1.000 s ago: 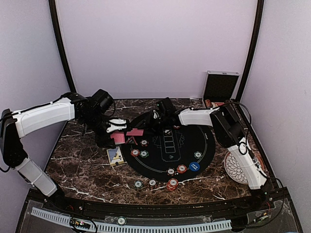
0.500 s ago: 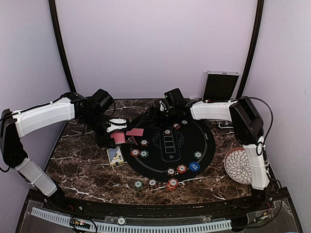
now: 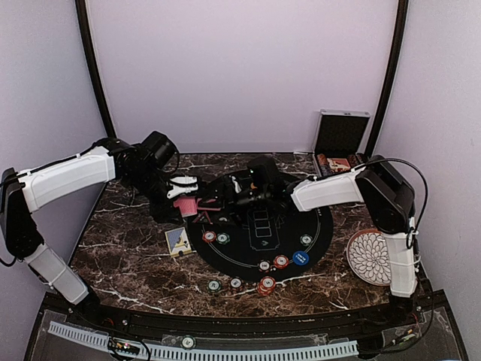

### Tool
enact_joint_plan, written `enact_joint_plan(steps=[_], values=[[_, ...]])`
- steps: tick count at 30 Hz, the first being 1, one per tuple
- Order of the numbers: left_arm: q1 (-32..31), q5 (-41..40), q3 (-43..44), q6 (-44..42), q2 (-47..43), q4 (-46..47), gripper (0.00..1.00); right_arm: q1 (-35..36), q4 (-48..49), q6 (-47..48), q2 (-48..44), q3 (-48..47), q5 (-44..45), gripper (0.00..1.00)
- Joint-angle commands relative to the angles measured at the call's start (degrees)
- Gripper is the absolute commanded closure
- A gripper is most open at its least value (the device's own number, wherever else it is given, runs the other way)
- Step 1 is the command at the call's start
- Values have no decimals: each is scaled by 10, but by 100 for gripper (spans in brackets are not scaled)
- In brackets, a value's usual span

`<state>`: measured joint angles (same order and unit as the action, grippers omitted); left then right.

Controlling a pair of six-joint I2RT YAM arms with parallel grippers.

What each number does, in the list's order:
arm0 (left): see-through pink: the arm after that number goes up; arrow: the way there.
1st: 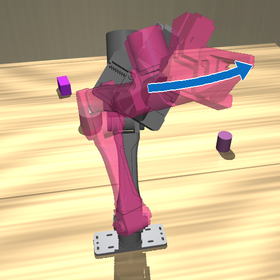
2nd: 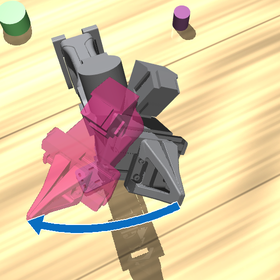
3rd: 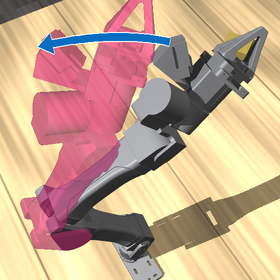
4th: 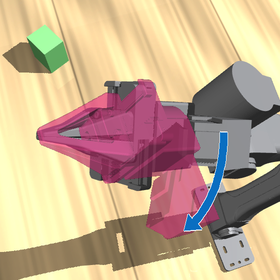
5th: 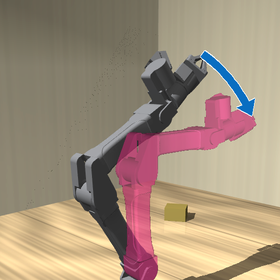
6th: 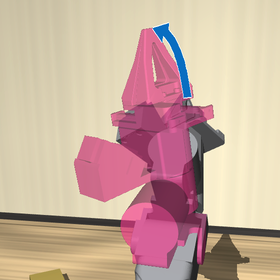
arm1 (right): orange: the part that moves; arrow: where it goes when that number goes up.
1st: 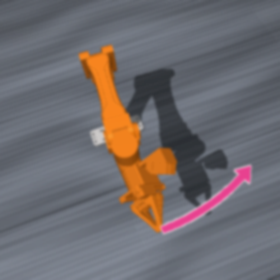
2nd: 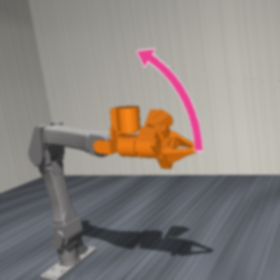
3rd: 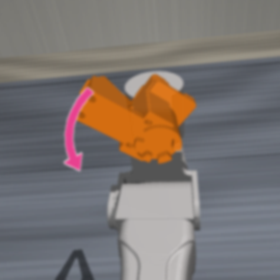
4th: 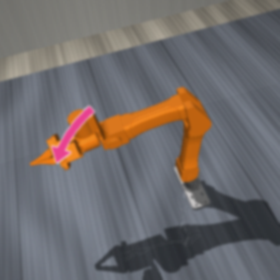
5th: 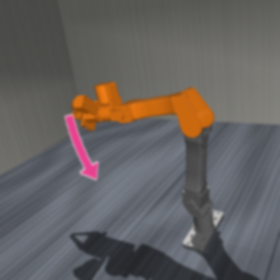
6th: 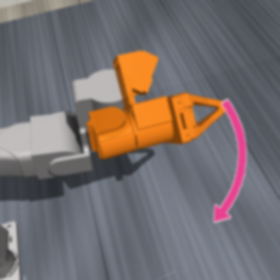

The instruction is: Distribute texas hold em gaming equipment

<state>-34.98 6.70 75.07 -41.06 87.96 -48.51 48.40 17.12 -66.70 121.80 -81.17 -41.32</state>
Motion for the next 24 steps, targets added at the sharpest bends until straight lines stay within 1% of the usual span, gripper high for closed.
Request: enact_joint_plan(steps=[1, 12, 24], values=[[2, 13, 20, 7, -1, -14, 87, 9, 94, -42, -12, -3, -23, 16], [2, 12, 21, 6, -1, -16, 87, 14, 117, -58, -17, 11, -26, 18], [2, 25, 47, 18, 13, -18, 88, 37, 146, -90, 24, -47, -47, 18]])
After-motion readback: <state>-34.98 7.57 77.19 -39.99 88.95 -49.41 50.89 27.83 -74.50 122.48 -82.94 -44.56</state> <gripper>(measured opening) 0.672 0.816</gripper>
